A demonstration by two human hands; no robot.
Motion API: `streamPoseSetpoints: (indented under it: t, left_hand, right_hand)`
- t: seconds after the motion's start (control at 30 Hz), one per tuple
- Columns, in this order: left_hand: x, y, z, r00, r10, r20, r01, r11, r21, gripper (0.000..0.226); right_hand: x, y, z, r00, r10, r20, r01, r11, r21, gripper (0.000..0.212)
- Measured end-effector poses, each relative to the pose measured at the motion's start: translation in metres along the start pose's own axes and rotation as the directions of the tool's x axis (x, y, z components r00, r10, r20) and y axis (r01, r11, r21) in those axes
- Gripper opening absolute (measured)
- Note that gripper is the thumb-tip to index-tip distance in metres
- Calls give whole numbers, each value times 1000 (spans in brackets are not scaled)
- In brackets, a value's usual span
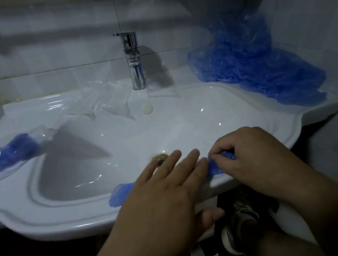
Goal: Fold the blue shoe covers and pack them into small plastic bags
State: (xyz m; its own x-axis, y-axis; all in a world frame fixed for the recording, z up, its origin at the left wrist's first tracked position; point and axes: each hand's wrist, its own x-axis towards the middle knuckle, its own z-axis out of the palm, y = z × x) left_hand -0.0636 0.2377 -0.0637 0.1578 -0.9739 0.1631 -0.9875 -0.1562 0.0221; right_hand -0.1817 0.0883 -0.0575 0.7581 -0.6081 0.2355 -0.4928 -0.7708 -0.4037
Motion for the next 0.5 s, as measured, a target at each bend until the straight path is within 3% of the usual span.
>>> streamPoseSetpoints:
  t: [0.07, 0.23, 0.3, 0.37, 0.4, 0.5]
  left_hand:
    - [0, -7, 7, 994, -8, 112, 10, 1000, -17, 82]
    - [0, -4, 7, 994, -3, 108, 7, 999, -42, 83]
    - [-2, -6, 8, 998, 7, 65, -3, 997, -72, 84]
    - [-4, -11, 14, 999, 46, 29, -43, 994, -100, 83]
    - [-4, -11, 14, 995, 60, 80, -50, 992, -112, 81]
    - [-5, -14, 17, 996, 30, 85, -21, 995, -100, 83]
  right_hand:
    - [0, 0, 1, 1000, 15, 13, -15, 1000, -3, 18]
    - [-4, -6, -4, 1000, 24, -5, -25, 996, -90, 18]
    - [-12, -16, -6, 998, -52, -45, 41, 977, -209, 31]
    - [-23, -33, -6, 982, -166, 87, 181, 963, -201, 54]
    - [-29, -39, -3, 962, -185, 201, 218, 964, -154, 69]
    - [-38, -37, 5, 923, -110, 369, 191, 963, -191, 101]
